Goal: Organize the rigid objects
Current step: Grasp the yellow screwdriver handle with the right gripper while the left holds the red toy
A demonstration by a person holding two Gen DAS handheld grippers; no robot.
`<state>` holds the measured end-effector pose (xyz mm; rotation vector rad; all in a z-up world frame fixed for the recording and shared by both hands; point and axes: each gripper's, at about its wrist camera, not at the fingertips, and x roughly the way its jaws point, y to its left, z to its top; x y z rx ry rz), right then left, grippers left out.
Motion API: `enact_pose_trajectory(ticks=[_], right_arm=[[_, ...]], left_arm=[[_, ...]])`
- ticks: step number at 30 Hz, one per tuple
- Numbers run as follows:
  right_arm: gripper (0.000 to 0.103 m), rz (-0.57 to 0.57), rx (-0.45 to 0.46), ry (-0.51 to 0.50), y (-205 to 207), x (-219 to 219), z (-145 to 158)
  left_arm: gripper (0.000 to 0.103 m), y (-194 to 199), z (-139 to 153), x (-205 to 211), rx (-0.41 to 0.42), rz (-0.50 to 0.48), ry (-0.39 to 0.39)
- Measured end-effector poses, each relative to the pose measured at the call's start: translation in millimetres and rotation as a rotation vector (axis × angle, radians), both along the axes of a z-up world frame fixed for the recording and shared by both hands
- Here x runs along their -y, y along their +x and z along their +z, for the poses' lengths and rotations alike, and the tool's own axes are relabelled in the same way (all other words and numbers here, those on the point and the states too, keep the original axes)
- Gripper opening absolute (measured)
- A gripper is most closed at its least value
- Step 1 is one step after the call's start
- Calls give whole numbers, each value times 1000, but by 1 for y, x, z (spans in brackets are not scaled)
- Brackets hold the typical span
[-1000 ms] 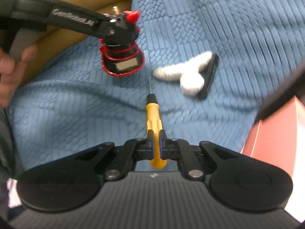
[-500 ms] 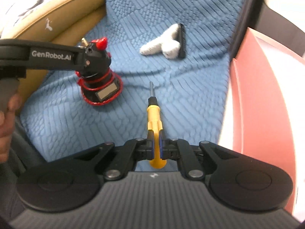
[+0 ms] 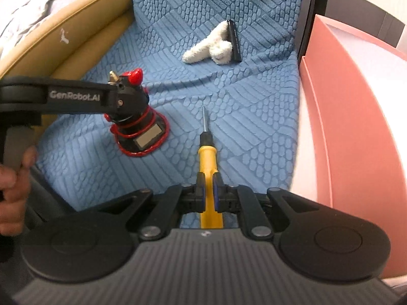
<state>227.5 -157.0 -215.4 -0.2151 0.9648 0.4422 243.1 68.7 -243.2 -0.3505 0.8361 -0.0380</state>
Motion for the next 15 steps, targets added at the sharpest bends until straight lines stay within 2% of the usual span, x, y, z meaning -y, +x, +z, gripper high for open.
enact_pose_trajectory(ticks=[1,2,4,10,12,13,15], right_arm=[[17,-1,3,-8,1,-1,-2],[31,-2,4,-13,3,-2,-4],[40,-6,2,-7,5,-2,-8],[37,16,-1,-2,9,-9,-21],[31,15,15,-1,9,-11,-24],[22,22,21,-5,9,-13,-23],[22,23,24,-7,9,-14,-23]], left_arm=[[64,0,0,-1,0,-1,-7],[69,0,0,-1,1,-1,-13],[73,2,1,0,2,-3,-14],[73,8,-3,2,-1,-17,12],[73,10,-4,4,-3,-25,18],[73,11,-4,4,-5,-29,17],[73,12,-5,6,-3,-36,23]])
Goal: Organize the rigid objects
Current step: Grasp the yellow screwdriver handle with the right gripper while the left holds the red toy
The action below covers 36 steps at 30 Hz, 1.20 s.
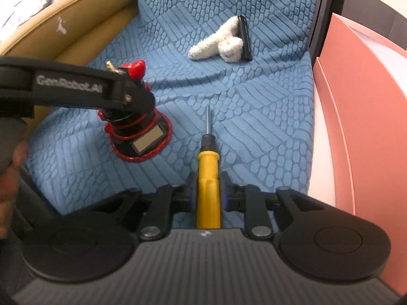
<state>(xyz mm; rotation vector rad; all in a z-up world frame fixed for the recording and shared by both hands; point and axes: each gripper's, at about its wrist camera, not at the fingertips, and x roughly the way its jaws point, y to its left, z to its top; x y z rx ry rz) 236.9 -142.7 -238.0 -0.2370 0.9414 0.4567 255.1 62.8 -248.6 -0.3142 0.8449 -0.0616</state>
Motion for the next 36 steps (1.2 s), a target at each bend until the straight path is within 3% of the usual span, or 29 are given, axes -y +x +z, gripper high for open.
enact_pose_trajectory(ticks=[6,14,15,23,29,36], right_arm=[[22,-89,-1,44,1,10,8],[22,-89,28,54,-6,11,23],[22,-88,23,55,-5,11,24],[21,-129,-9,78,-8,20,33],[21,-135,27,90,-17,26,60],[21,-142,77,123,-39,40,108]], left_arm=[[73,2,0,3,9,-9,12],[68,3,-3,8,26,-24,38],[65,2,-3,8,31,-20,37],[64,-1,4,5,24,-20,2],[64,-14,31,9,37,-13,-30],[64,-47,82,27,68,-14,-41]])
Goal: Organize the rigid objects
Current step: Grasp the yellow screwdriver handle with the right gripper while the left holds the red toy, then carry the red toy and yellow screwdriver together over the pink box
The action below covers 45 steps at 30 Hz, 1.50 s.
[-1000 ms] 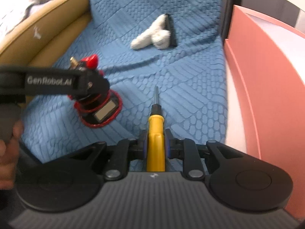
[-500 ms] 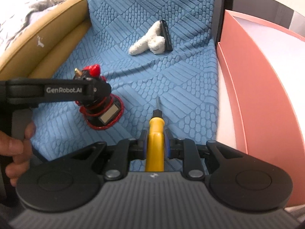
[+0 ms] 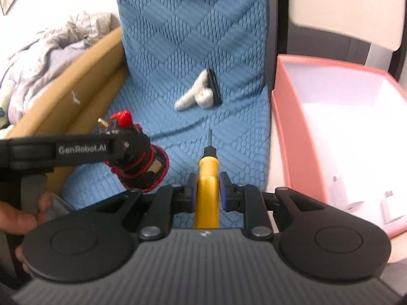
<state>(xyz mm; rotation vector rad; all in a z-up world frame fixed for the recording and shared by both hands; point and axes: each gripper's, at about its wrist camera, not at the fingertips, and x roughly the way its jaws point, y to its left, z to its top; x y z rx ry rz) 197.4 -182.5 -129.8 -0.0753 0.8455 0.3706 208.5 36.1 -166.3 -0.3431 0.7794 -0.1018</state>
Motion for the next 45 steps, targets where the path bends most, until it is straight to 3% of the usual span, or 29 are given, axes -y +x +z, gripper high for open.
enact_pose_trajectory(ticks=[12,15,22,35,45], right_arm=[[21,-21,91,21,-52,25,74],[21,-23,107,21,-59,30,82],[21,-49,120,36,-78,49,94],[21,-149,176,28,-98,119,117],[21,-210,162,29,-90,169,113]], left_arm=[[64,-57,71,27,6,20,-14],[64,-66,82,30,11,11,16],[64,-81,102,46,23,6,-3],[64,-70,132,128,84,-100,-24],[64,-48,131,180,73,-171,-17]])
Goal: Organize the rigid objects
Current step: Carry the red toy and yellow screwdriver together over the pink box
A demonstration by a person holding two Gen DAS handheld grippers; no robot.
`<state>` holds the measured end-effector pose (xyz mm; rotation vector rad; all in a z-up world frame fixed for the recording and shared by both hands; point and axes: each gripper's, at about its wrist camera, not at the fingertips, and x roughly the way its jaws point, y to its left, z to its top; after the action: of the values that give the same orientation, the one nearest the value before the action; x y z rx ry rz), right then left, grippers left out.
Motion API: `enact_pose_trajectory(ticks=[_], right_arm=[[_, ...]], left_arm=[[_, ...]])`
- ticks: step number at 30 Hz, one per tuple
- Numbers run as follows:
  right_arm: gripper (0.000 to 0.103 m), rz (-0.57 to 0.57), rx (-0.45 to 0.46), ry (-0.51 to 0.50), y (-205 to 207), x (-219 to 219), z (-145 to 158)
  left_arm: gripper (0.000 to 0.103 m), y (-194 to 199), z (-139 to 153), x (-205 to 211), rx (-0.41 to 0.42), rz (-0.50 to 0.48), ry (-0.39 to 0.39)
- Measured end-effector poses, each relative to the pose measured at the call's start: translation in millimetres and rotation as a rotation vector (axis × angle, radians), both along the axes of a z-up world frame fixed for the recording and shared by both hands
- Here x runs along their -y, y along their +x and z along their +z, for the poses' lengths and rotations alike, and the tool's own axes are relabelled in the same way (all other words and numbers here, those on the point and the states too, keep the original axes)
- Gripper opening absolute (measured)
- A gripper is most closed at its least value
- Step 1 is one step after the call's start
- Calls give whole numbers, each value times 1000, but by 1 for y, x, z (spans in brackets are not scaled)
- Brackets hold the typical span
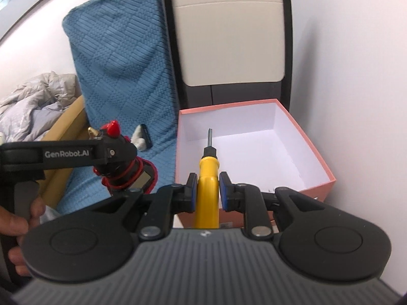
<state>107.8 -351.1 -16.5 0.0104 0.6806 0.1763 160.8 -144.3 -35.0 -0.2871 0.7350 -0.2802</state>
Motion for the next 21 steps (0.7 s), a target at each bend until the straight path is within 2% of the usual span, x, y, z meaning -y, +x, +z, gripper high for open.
enact_pose_trajectory(ticks=[8,21], right_arm=[[21,-8,-49,25,35,28,-19],[21,-4,-143,20,108,62,-65]], left_arm=[[64,40,-28,21,-58,-9,10],[64,119,-75,82,-133,-24,66]])
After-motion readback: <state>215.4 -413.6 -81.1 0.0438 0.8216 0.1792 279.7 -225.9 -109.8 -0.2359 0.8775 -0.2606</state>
